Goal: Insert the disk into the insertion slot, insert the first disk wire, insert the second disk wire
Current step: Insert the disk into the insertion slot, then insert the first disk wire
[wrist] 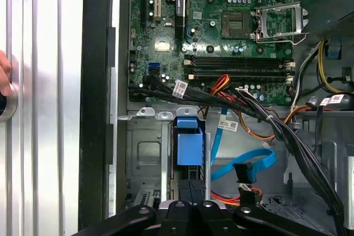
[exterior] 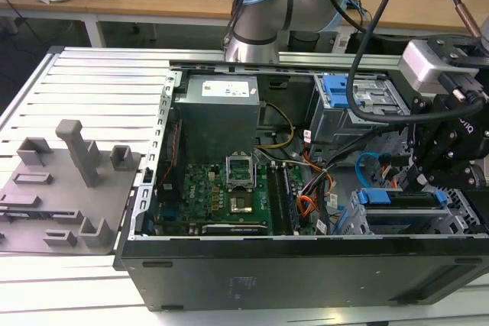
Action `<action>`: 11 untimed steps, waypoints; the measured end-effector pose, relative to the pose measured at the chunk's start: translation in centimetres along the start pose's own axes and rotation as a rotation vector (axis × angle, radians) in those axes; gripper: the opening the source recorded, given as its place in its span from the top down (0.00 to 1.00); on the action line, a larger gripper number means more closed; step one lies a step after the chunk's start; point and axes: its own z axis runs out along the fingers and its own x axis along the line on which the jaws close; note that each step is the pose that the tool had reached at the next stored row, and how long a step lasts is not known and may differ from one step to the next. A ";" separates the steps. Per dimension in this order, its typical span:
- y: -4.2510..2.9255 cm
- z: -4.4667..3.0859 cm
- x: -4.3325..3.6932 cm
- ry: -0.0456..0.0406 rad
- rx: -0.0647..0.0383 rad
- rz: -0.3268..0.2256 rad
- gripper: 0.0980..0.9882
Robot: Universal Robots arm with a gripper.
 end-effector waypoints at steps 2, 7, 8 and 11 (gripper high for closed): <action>0.00 0.01 0.00 0.0000 0.000 0.000 0.99; 0.00 0.02 0.00 -0.0001 0.000 0.000 0.99; 0.00 0.02 0.00 0.0000 0.000 0.000 0.99; -0.48 0.01 -0.01 0.0004 0.000 0.000 0.99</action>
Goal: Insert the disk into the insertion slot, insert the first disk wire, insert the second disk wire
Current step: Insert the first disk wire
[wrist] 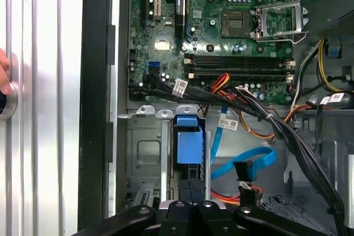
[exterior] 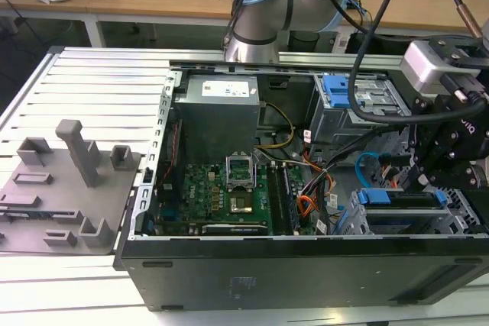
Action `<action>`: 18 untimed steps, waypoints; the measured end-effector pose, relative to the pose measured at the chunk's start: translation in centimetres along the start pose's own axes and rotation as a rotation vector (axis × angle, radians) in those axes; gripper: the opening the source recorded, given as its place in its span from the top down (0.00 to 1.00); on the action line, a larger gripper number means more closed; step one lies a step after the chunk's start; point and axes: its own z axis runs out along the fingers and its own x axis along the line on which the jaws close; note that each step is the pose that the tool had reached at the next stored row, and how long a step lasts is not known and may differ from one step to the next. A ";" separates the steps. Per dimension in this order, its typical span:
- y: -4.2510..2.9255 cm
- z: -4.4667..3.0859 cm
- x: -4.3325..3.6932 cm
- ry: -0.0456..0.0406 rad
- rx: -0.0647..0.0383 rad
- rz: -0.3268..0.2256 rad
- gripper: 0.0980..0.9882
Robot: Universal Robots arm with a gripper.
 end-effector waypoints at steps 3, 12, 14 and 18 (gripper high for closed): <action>-0.70 -0.05 -0.02 0.0001 0.000 -0.001 0.99; -0.67 -2.09 -1.43 0.0000 0.000 -0.001 0.99; -0.65 -2.10 -2.23 0.0002 0.000 -0.001 0.99; -0.63 -1.97 -3.96 0.0000 0.000 -0.001 0.99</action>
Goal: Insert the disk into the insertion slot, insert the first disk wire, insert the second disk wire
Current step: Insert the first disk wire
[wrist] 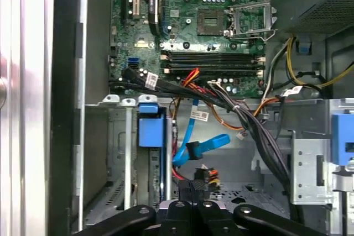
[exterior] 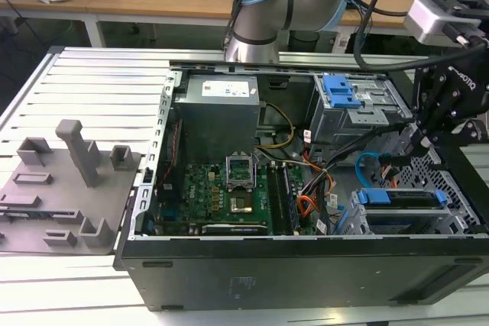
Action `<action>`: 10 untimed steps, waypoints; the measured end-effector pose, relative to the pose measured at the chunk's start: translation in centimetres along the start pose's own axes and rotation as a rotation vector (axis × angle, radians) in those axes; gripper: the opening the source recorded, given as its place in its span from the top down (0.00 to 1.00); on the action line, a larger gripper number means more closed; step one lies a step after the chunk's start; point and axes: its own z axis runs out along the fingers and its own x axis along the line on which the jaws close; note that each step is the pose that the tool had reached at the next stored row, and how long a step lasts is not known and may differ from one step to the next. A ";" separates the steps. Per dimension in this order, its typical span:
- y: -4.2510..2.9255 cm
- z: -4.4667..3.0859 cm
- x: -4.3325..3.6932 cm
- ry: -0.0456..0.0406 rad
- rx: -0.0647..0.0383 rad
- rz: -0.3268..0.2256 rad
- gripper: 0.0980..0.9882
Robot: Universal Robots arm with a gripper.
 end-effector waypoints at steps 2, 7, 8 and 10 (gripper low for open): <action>0.00 0.46 -0.58 0.0001 0.000 0.000 0.99; -0.01 1.10 -1.00 0.0002 0.000 0.000 0.99; -0.01 1.12 -1.00 0.0002 0.000 0.000 0.99; -0.01 1.18 -1.01 0.0002 0.000 0.000 0.92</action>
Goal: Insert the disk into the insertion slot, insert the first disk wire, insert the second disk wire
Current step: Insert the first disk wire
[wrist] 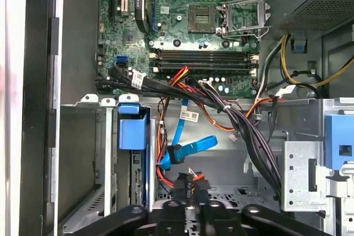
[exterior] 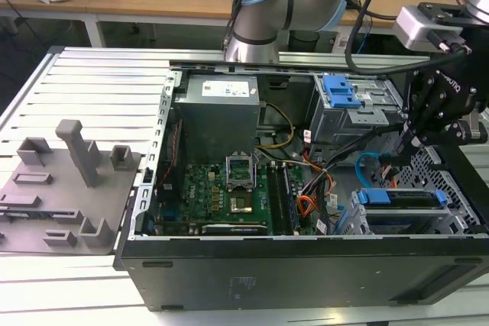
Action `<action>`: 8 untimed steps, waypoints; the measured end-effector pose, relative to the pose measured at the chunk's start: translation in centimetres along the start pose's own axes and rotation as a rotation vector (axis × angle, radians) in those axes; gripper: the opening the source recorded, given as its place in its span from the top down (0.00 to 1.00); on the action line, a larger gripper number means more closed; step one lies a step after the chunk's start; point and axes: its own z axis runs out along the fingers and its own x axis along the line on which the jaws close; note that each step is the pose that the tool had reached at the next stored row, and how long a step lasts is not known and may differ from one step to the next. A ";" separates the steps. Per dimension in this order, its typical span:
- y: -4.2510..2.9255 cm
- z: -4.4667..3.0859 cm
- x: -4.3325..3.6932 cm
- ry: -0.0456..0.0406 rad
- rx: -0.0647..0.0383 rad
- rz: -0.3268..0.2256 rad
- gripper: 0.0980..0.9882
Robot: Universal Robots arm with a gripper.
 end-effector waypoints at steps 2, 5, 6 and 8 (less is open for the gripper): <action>0.00 0.06 0.00 0.0010 0.000 0.002 0.77; 0.11 0.34 0.00 0.0057 0.000 0.040 0.77; 0.20 0.61 0.00 0.0057 0.000 0.040 0.77; 0.25 1.14 -0.02 0.0122 0.000 0.041 0.77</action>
